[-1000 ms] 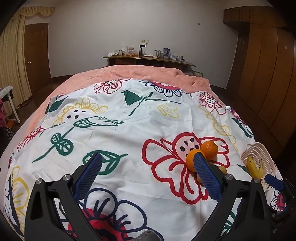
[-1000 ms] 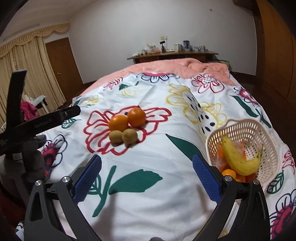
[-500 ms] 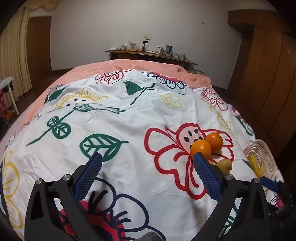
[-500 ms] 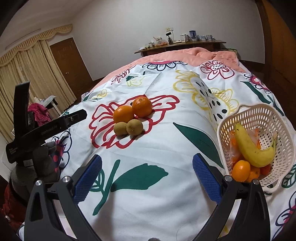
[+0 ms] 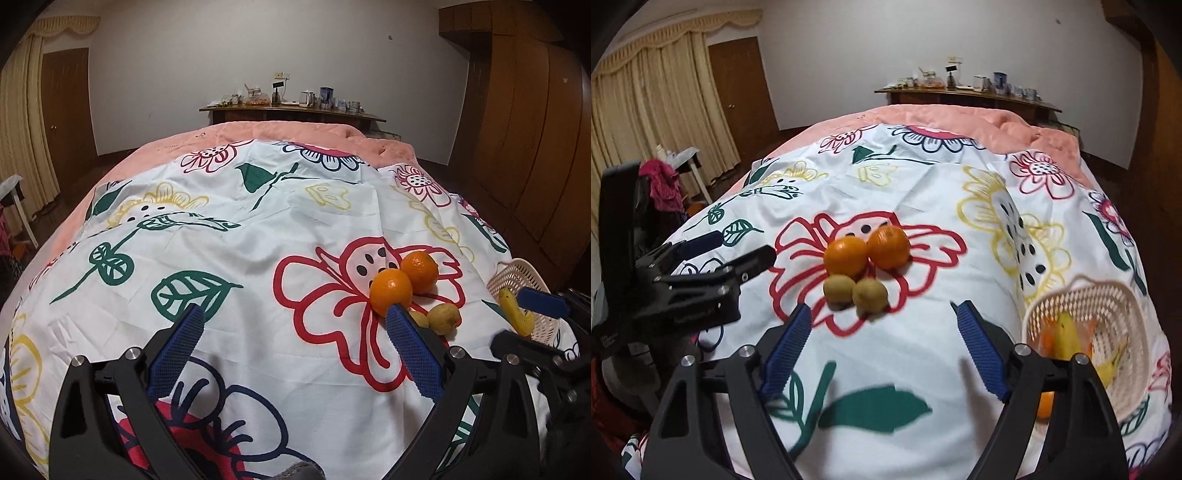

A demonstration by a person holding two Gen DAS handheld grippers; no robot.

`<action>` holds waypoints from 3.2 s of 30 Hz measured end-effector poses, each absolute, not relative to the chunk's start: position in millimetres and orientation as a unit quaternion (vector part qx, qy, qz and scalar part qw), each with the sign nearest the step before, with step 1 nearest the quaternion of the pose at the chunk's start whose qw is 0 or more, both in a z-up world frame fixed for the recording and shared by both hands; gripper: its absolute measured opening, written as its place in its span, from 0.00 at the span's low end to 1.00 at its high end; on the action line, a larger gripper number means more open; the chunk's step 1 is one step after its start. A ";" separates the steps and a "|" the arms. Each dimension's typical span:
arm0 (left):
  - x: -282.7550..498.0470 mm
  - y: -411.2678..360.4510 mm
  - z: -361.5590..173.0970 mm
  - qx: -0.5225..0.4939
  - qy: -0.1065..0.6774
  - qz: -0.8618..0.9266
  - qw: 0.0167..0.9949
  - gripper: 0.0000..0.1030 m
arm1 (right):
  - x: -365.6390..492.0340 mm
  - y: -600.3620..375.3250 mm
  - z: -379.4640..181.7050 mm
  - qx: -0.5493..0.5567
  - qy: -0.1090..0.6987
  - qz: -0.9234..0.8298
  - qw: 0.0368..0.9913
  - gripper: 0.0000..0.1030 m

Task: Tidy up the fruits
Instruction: 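Position the right tool over the kiwis while the left tool approaches the oranges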

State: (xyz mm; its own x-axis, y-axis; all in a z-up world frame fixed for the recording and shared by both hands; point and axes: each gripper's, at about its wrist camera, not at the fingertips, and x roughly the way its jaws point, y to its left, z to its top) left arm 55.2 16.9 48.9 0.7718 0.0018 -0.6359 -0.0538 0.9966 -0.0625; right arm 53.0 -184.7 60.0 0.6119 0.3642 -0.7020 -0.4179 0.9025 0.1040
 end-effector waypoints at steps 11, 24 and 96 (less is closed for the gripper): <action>57.5 24.4 45.6 -0.059 0.346 0.018 0.936 0.97 | 81.8 -158.3 44.3 -0.041 0.438 0.260 0.860 0.44; 58.3 28.0 44.1 -0.062 0.353 0.020 0.934 0.97 | 99.0 -152.7 27.6 -0.036 0.474 0.244 0.845 0.32; 83.5 -25.0 39.2 0.064 0.402 -0.045 0.912 0.97 | 79.1 -197.0 48.1 0.076 0.420 0.229 0.875 0.27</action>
